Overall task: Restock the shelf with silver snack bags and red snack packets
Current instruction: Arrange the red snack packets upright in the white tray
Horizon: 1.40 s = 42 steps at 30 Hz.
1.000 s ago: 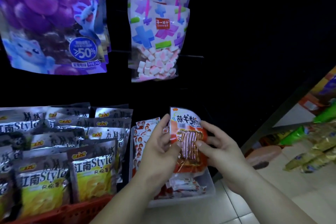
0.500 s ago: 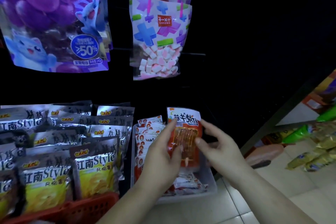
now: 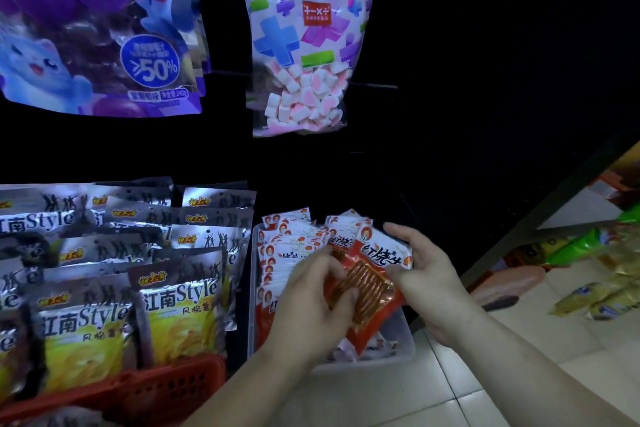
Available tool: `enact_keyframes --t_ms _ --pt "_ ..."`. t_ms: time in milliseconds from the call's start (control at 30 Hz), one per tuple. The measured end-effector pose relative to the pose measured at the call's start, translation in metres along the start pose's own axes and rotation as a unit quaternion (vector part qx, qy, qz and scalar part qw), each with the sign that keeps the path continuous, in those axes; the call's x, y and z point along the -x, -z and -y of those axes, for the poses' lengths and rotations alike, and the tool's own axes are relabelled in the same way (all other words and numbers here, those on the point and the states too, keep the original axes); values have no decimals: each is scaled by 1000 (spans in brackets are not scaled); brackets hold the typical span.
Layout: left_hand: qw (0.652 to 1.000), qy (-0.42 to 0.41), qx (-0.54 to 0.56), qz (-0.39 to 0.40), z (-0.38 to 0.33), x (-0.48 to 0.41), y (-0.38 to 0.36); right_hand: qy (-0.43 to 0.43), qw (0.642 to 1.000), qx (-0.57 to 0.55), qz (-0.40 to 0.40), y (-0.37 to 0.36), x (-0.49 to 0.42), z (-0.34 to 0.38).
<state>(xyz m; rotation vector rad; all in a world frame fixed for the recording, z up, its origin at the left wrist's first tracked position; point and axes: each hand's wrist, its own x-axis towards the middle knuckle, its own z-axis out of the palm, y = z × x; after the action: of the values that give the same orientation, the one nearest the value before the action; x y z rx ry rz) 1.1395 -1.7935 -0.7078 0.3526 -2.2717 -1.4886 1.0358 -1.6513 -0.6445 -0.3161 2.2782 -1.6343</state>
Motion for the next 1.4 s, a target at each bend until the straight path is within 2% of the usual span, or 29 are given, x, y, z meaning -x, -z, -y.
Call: enact_keyframes --t_ms 133,233,333,467,533,600,667,700,733,800,867,933,1033,1133,1200,1267,1400 --pt "993 79 91 14 17 -18 -1 36 993 89 66 -13 -10 -5" --pt "995 72 70 -5 36 -32 -3 95 976 184 63 -18 -32 -7" --pt "996 74 32 26 58 -45 -6 114 938 321 60 -15 -65 -28" --pt "992 114 7 53 94 -56 -9 109 922 360 94 -17 -97 -59" --pt "987 141 15 73 106 -58 -13 78 898 409 139 -21 -107 -83" --pt "983 162 18 82 116 -61 -20 10 876 435 208 -24 -111 -104" --pt "980 182 22 82 124 -63 -26 -79 837 435 323 -27 -109 -107" --pt "976 196 25 92 127 -63 -30 -123 821 423 364 -27 -111 -106" --pt "972 207 18 113 129 -62 -34 -152 819 405 377 -26 -114 -103" --pt "965 218 -5 148 130 -58 -42 -127 856 375 332 -24 -121 -100" --pt "966 219 -2 135 131 -54 -51 -6 903 392 176 -25 -132 -100" --pt "968 228 -34 99 131 -49 -58 83 896 430 72 -26 -142 -102" --pt "966 249 -41 57 136 -42 -68 116 871 474 56 -30 -157 -109" --pt "960 274 33 50 133 -37 -78 117 882 456 31 -36 -163 -120" --pt "955 276 71 78 130 -35 -82 117 886 447 22 -37 -163 -125" --pt "951 277 84 107 125 -33 -82 111 888 445 18 -36 -163 -129" --pt "953 280 79 77 127 -39 -72 108 873 475 -17 -25 -161 -130"
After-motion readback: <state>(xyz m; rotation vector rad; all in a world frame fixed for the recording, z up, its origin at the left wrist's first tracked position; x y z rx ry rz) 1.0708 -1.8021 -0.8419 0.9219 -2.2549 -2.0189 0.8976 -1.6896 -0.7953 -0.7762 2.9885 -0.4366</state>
